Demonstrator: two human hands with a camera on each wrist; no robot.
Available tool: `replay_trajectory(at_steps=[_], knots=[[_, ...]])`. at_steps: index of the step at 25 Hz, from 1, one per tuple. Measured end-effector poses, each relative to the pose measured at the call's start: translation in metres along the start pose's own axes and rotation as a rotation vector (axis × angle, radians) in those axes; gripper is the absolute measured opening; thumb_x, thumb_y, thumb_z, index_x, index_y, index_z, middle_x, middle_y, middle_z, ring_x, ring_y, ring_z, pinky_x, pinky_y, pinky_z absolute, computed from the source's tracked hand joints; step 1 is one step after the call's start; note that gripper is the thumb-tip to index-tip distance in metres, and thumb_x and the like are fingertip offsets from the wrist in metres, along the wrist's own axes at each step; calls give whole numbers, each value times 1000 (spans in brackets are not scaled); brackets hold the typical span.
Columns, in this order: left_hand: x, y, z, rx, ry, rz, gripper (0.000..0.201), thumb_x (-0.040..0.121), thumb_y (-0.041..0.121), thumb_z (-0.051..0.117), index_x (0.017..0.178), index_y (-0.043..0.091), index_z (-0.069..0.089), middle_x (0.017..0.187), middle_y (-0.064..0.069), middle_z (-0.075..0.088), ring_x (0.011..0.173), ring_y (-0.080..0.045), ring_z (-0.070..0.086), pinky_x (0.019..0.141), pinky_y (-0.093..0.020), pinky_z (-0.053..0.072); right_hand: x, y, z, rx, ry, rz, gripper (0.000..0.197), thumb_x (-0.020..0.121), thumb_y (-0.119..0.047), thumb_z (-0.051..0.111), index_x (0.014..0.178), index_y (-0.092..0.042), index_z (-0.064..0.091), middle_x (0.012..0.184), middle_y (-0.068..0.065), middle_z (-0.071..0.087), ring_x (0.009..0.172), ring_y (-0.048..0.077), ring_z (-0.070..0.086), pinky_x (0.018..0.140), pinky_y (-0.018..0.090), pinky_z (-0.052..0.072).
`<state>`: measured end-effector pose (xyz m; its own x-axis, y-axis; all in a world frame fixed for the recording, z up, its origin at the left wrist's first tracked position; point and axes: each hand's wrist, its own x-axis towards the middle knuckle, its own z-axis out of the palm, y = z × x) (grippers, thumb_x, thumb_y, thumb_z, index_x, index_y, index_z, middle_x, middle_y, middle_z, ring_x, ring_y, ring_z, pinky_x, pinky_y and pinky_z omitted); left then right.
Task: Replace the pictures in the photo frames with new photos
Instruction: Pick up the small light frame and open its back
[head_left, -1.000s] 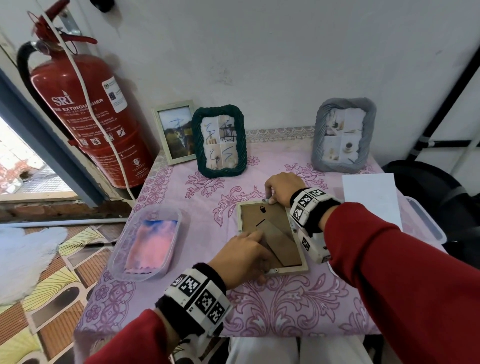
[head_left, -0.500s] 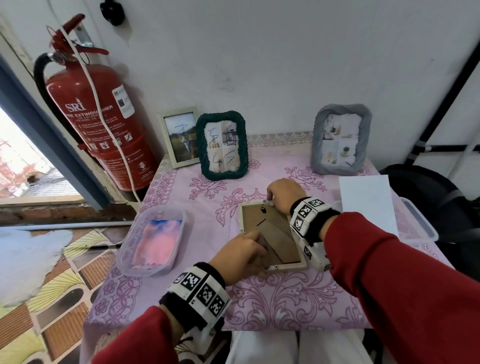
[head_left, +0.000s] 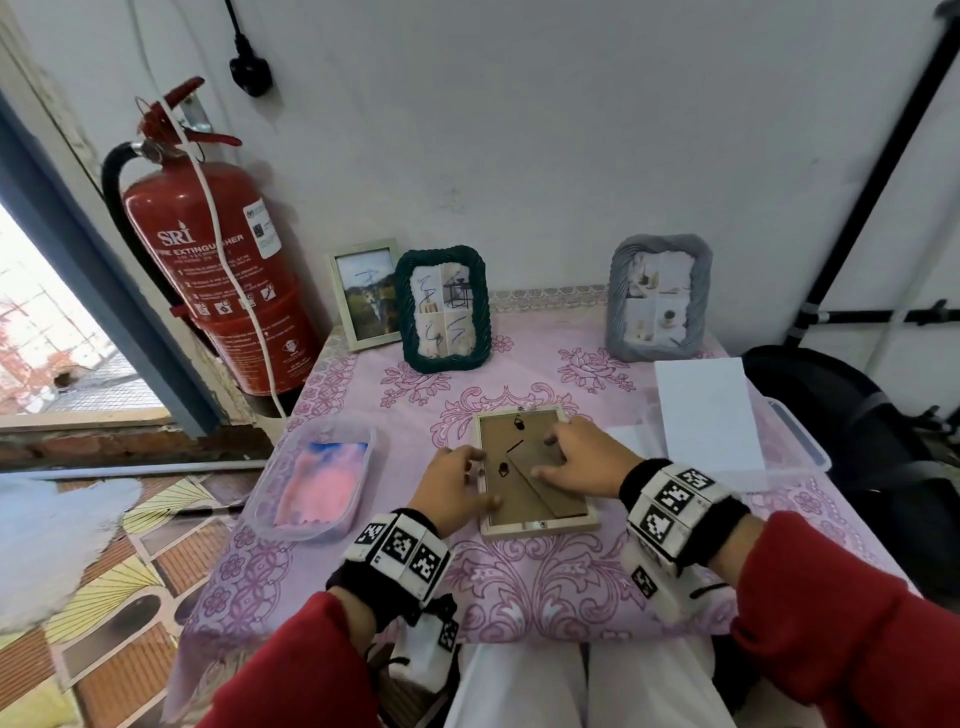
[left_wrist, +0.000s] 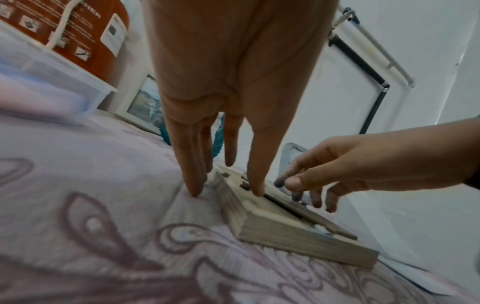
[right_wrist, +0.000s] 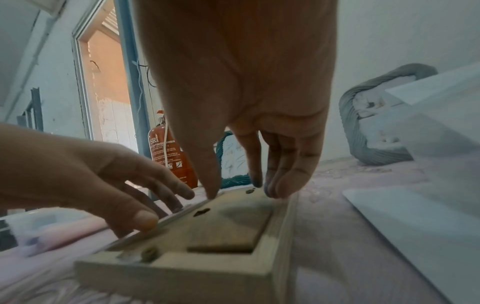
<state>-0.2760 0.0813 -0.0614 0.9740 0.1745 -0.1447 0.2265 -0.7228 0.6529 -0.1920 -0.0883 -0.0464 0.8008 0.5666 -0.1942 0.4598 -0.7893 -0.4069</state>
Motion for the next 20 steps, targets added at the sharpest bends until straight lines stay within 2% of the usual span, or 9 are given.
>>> replay_trajectory(at_steps=[2, 4, 6, 10, 13, 15, 17, 18, 20], knots=[[-1, -4, 1, 10, -24, -12, 62, 77, 15, 74, 133, 8, 47, 127, -12, 50, 113, -22, 54, 100, -29, 42, -8, 0, 8, 18, -43, 30, 64, 75, -46, 71, 122, -9, 49, 120, 12, 44, 107, 27, 51, 91, 32, 45], [-2, -4, 3, -31, -30, -6, 61, 79, 11, 72, 135, 7, 46, 129, -12, 51, 113, -21, 55, 95, -24, 42, -12, 2, 12, 24, -30, 35, 72, 70, -47, 75, 126, -12, 46, 122, 9, 41, 110, 25, 51, 94, 33, 45], [-2, -4, 3, -46, -18, -7, 61, 79, 8, 71, 135, 7, 46, 129, -12, 51, 112, -22, 56, 92, -22, 42, -13, 3, 13, 32, -10, 27, 71, 73, -46, 73, 129, -14, 44, 125, 9, 41, 110, 24, 52, 93, 30, 44], [-1, -5, 3, -38, -21, -11, 59, 82, 9, 68, 136, 8, 45, 128, -12, 50, 112, -22, 56, 96, -25, 42, -15, 5, 15, 41, 17, 1, 64, 78, -43, 67, 130, -15, 43, 125, 10, 43, 107, 25, 54, 89, 28, 43], [-2, -6, 4, -90, -67, 11, 49, 87, 11, 62, 134, 10, 49, 126, -13, 54, 108, -21, 58, 98, -29, 45, -16, 7, 17, 40, 42, -11, 63, 79, -44, 65, 131, -17, 41, 125, 9, 43, 107, 24, 55, 87, 28, 44], [-3, -5, 3, -226, -81, -3, 42, 88, 9, 59, 130, 8, 52, 123, -15, 55, 98, -17, 59, 89, -24, 49, -16, 8, 16, 41, 52, -20, 62, 80, -45, 63, 131, -18, 41, 123, 9, 44, 104, 23, 55, 80, 25, 41], [-3, -5, 4, -252, -22, -34, 43, 86, 13, 63, 127, 10, 52, 120, -11, 46, 92, -13, 54, 81, -16, 45, -17, 10, 17, 50, 63, -28, 61, 80, -46, 63, 130, -19, 41, 121, 7, 44, 102, 21, 54, 76, 23, 36], [-3, -5, 4, -237, 14, -43, 45, 83, 16, 67, 126, 11, 53, 116, -8, 42, 92, -13, 52, 81, -15, 43, -17, 11, 18, 60, 69, -33, 61, 80, -46, 63, 130, -19, 41, 121, 7, 44, 101, 20, 54, 76, 22, 35], [-5, -4, 7, -291, 33, -38, 50, 79, 17, 72, 125, 11, 52, 105, -6, 47, 85, -14, 53, 75, -16, 46, -19, 12, 19, 89, 84, -39, 60, 80, -47, 63, 130, -20, 42, 121, 6, 44, 102, 18, 53, 77, 21, 35]])
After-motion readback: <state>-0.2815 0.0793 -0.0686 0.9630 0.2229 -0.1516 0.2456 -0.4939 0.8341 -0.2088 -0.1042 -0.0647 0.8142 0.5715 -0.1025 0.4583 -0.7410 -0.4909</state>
